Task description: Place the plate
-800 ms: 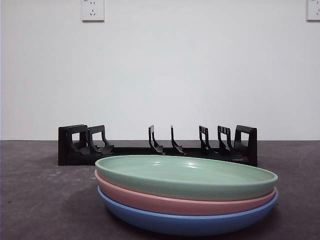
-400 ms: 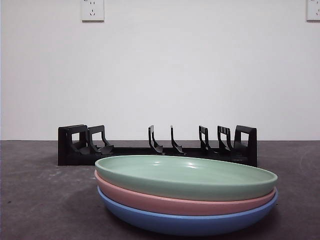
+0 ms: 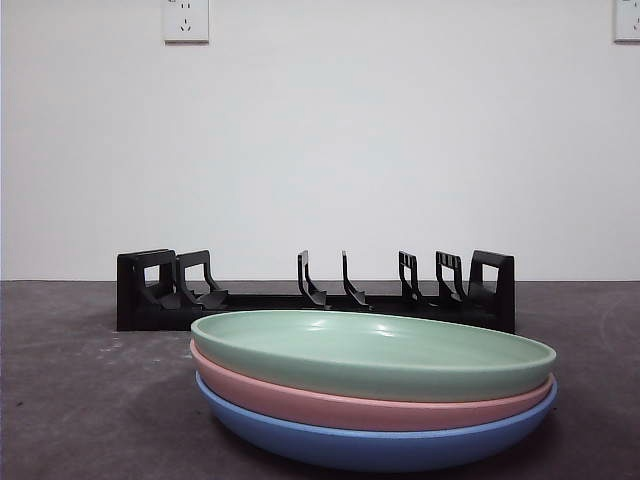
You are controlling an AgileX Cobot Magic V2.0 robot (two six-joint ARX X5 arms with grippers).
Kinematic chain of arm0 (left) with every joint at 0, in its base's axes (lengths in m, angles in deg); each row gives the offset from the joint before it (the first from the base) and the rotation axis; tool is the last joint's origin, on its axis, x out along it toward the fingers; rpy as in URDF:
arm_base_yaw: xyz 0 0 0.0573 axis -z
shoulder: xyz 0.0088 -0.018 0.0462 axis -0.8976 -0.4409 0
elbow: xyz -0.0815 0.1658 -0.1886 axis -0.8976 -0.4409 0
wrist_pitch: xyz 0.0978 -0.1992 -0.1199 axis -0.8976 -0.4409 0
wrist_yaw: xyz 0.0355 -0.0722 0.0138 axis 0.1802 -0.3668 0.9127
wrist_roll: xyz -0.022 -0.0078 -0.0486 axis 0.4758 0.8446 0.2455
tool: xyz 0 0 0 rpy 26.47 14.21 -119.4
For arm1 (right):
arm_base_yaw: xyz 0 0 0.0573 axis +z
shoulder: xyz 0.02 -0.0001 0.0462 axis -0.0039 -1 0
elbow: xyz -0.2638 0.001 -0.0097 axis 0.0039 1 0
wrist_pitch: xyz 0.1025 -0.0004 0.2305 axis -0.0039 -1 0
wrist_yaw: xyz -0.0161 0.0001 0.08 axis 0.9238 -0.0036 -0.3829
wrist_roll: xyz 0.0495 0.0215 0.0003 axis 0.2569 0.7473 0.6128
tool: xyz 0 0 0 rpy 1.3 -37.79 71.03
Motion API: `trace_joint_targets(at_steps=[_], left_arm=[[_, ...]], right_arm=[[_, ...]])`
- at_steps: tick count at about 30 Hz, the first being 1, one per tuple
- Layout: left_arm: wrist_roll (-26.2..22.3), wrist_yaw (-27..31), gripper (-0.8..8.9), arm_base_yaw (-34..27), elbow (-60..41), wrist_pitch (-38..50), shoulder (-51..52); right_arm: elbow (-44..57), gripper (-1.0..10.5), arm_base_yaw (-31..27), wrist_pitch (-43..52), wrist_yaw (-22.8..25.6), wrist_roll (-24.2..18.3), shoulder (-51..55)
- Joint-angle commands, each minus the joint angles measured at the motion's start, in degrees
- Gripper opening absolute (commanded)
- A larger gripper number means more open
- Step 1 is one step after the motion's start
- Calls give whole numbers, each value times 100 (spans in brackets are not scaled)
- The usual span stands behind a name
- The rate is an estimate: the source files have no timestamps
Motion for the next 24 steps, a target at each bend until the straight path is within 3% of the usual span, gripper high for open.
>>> trace_joint_targets(at_steps=[1,8,17,24], left_arm=[[-55,13,15,2,-114,-26,9],[-55,13,15,2,-114,-24,9],[-55,13,15,2,-114,-24,9],[-55,15,15,2,-114,-24,9]], right_arm=[[348,22,-455,417,-350,-452,15],[1005,22,-1086,673,-540,-774,15],[1486,22,-1231,717,-1045,-848,15],[1687,22,-1246,1108,-1056,-876,17]])
